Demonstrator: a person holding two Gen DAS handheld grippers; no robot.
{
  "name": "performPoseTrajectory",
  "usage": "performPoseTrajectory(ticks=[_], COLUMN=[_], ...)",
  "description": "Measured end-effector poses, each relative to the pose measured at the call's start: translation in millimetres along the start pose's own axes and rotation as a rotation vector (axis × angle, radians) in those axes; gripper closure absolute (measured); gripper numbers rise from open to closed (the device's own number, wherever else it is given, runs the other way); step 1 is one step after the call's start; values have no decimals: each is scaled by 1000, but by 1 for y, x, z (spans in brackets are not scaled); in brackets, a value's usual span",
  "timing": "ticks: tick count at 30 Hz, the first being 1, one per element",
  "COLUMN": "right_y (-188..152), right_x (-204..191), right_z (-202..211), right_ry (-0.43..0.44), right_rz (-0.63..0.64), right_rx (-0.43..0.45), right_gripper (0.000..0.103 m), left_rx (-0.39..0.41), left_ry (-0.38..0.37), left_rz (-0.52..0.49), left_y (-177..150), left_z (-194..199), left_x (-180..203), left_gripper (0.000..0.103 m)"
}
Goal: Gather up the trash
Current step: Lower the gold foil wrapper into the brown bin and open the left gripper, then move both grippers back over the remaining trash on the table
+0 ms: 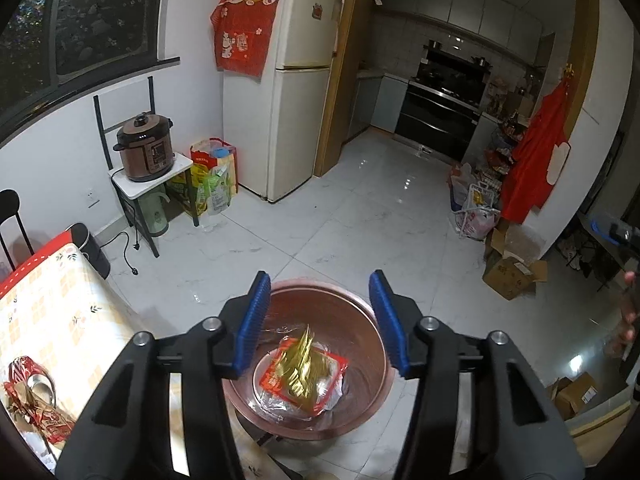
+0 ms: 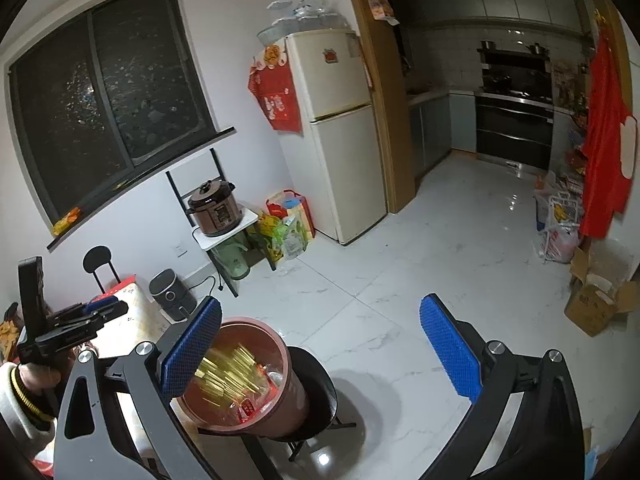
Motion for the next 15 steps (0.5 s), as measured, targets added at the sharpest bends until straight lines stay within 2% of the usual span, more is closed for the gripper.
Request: performPoseTrajectory(ticks=[4,6,7,15], right_y=[0,2,4,15], right_x=[-1,-5,-8,-48], right_z=[1,1,0,-9], right_ry=[3,11,17,92], right_rz=[-5,-2,1,51], right_rx=[4,10,12,25], right_gripper=[5,5,5,5], left_rx=[57,76,86,173], left_ry=[5,21,34,131], left_rz=[28,25,25,94], left_y=[7,11,11,7], left_z=[22,33,41,113], left_x=[-7,-10,-14,-54], left_gripper=[18,16,8,6])
Point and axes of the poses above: each gripper's, at about its wrist camera, not at the fingertips, and z roughly against the way its jaws point, x to its right, y to its top, the point moved 4 cm from there along -z, roughly the way its jaws point, and after that the axes turned 7 degrees about z, right-handed, at the moved point
